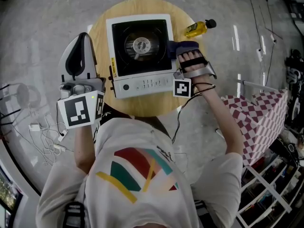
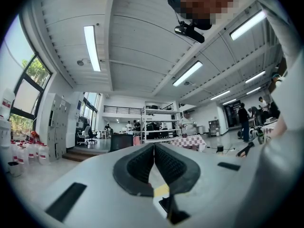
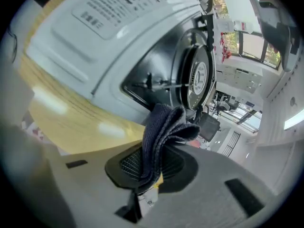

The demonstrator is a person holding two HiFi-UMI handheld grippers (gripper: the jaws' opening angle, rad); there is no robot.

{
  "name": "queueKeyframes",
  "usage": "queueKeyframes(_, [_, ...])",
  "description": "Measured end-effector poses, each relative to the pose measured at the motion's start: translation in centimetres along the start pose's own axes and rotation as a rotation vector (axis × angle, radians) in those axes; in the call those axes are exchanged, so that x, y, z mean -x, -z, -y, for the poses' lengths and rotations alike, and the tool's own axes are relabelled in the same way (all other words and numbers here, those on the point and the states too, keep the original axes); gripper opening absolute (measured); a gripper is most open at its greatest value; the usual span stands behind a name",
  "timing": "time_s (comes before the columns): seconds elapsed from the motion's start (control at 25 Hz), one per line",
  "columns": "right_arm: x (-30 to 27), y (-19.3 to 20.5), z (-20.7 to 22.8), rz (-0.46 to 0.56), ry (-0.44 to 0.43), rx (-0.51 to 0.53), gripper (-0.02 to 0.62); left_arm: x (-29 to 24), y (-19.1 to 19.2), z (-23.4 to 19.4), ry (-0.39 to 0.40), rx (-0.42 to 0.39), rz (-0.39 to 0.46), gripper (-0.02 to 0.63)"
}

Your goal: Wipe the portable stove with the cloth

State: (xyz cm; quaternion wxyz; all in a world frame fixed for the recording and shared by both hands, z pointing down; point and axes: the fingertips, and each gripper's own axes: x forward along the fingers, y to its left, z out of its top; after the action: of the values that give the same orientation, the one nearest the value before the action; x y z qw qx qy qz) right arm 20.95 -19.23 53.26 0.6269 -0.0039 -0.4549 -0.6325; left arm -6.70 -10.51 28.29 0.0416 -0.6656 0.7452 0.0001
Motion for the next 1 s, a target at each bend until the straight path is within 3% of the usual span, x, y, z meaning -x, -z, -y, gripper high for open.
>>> queueKeyframes(0.52, [6.0,-2.0,-4.6,0.080,-0.054,-0.025,0.032,-0.7,-0.1,1.1,0.026,-0.005,0.004,0.006])
queueKeyframes(0.84, [7.2,-2.2,-5.2,0.104,-0.059,-0.009,0.032,-0.9,0.0,1.2,0.037,-0.008,-0.003,0.006])
queueKeyframes(1.0, [7.2,-1.7,-4.5,0.090,-0.064,-0.073,0.032,-0.8,-0.3,0.7,0.036,-0.008,0.003,0.006])
